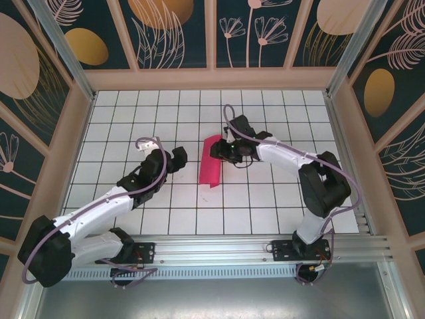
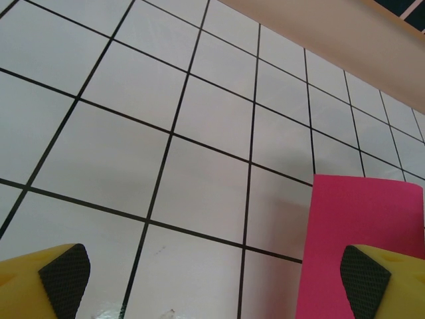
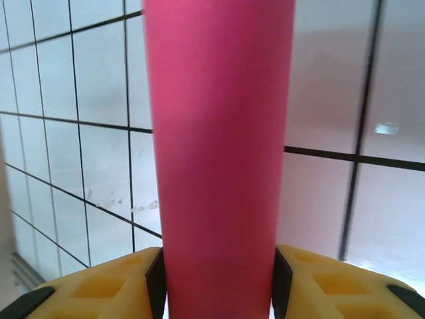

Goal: Fold a paper plane with a square sheet of paper (pick it up from the middle)
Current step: Fold the square sheet of paper in half at the center of the table.

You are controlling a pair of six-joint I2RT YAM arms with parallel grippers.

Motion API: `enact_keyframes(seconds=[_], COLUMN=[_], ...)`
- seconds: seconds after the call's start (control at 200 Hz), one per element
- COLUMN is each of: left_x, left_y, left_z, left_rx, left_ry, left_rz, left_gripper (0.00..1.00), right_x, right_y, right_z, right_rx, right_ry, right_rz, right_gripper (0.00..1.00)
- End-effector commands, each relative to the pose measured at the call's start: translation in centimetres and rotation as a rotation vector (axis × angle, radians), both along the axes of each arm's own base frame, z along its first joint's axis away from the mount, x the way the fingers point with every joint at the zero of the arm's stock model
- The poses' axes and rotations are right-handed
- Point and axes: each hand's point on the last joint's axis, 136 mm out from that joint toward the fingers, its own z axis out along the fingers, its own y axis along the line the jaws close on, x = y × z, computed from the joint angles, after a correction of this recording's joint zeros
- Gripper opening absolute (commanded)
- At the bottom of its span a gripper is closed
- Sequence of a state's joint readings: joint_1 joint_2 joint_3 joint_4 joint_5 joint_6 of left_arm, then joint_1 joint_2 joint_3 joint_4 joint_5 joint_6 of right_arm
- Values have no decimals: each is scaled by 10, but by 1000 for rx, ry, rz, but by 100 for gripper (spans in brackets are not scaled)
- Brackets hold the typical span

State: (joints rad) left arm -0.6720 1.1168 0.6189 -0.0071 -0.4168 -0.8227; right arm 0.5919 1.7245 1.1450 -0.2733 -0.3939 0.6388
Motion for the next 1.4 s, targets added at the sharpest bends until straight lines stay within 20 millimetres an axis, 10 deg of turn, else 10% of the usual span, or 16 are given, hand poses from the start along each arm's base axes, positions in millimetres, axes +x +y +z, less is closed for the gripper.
enact_keyframes(seconds=[0.0,0.265,0.811,1.396], left_x=[6,9,7,12], left_y=[-23,-83,-120,-138], left_z=[13,11,-12,-37], left_rx=[-66,-166,-236,-237], left_ry=[-12,44,132,213], left_rz=[-85,-330,-464,-515], left_gripper=[99,98,80,61], right_x=[2,-2,-11,-19], right_y=[-7,-57,-105,-101], right_z=[3,-36,-57,-84], right_rx=[148,8,-237,-311], right_ry=[32,65,72,122], right_rz=[-16,-76,-187,-202], right_gripper=[46,57,60,58])
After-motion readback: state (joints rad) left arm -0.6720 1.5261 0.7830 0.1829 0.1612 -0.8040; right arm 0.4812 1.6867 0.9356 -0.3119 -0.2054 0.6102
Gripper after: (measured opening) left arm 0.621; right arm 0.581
